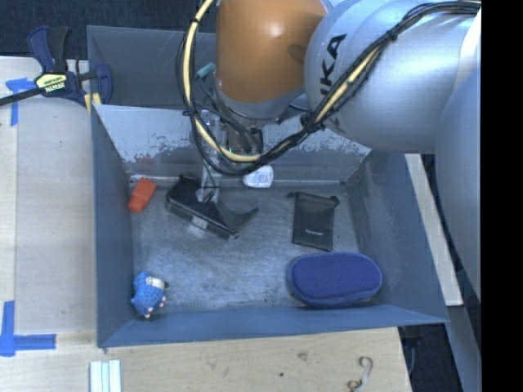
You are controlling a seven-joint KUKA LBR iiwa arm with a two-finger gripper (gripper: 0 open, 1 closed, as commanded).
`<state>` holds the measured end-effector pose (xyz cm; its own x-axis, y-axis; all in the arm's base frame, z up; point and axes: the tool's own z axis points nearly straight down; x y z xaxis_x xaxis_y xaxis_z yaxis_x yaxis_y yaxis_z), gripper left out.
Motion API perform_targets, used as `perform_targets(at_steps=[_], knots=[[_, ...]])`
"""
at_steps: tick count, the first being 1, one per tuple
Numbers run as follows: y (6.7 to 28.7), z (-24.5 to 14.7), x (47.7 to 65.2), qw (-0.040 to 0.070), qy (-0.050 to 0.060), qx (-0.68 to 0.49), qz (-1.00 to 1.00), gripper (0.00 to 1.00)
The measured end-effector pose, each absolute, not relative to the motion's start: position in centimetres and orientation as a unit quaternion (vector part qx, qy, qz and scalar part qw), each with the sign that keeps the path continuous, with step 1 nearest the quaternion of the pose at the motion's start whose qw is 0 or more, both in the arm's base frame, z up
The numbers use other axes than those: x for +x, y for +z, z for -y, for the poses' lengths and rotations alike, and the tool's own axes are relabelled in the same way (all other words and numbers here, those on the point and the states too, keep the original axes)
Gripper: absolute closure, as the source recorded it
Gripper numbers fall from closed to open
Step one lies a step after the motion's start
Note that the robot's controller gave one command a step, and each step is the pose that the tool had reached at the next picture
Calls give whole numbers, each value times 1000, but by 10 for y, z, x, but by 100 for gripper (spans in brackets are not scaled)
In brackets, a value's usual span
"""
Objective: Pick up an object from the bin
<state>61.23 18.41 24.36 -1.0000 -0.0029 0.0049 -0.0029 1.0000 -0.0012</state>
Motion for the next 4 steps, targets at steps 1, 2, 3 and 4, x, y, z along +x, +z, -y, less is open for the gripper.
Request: perform_targets(at_steps=[1, 2, 3, 4], knots=[[148, -170, 621, 3, 1, -2, 1000, 0], [67, -159, 618, 0, 0, -66, 998, 0], [71, -160, 620, -3, -1, -66, 998, 100], [173, -169, 605, -1, 0, -96, 995, 100]])
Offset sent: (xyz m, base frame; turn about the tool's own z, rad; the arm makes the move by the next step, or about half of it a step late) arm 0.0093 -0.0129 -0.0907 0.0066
